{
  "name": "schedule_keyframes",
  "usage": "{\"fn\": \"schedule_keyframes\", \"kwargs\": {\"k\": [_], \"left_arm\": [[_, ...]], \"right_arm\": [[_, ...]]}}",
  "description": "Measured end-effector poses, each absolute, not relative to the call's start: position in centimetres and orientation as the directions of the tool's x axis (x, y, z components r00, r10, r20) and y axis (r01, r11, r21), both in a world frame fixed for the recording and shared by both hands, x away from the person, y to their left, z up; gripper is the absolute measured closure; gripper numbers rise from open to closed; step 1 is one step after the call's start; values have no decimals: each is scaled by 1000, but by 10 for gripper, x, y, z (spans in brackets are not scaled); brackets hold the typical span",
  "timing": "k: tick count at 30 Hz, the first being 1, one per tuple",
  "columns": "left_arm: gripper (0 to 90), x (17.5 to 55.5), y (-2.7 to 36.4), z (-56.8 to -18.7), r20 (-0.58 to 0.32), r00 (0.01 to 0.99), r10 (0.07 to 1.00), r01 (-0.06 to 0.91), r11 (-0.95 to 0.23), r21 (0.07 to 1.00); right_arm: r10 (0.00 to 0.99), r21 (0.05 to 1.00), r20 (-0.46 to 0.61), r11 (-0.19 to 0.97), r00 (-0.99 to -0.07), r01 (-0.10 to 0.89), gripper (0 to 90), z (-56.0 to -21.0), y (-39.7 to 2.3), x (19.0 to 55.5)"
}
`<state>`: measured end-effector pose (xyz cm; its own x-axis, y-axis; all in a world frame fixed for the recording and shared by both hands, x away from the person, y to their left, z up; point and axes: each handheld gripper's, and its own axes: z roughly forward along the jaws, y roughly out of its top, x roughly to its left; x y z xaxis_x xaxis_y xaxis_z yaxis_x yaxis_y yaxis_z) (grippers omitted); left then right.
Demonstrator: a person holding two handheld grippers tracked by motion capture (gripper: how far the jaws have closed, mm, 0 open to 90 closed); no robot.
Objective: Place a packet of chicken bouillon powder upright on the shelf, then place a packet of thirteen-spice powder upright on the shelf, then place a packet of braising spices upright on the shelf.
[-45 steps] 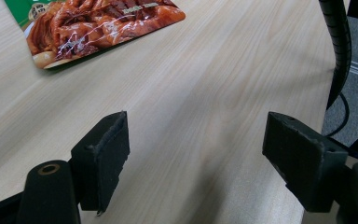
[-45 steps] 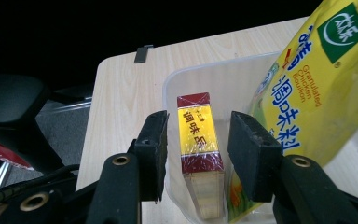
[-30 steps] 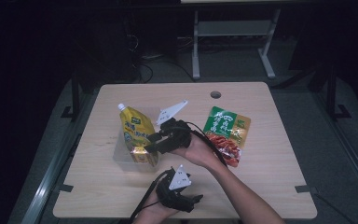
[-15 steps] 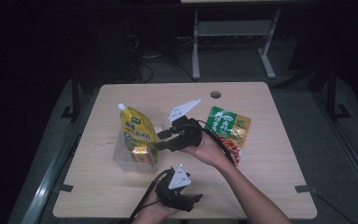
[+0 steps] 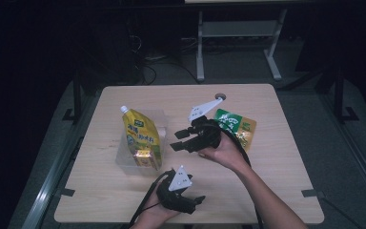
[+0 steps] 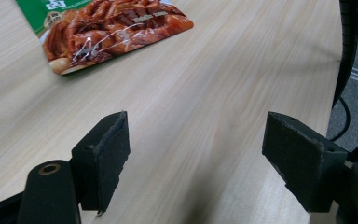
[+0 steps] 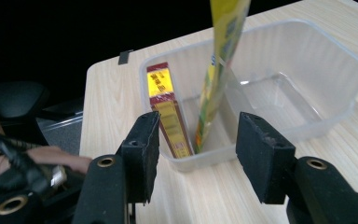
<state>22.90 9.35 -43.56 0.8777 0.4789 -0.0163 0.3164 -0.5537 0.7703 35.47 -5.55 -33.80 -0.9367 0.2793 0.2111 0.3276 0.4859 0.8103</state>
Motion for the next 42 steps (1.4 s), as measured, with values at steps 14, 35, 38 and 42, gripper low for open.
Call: {"fn": "schedule_keyframes", "kwargs": {"k": [14,35,38,42], "left_arm": [[226,233,94,-435,-12,874,486,315,-549,774],[226,234,95,-433,-12,871,492,312,-533,787],[226,234,95,-433,-12,872,490,311,-534,786],[226,234,95,-433,-16,871,491,315,-533,785]], "right_arm": [[356,807,225,453,-907,379,431,-340,-99,354],[437,791,231,436,-869,429,396,-346,-142,351],[442,786,235,438,-866,437,391,-347,-145,352],[451,780,241,437,-860,448,380,-348,-149,353]]}}
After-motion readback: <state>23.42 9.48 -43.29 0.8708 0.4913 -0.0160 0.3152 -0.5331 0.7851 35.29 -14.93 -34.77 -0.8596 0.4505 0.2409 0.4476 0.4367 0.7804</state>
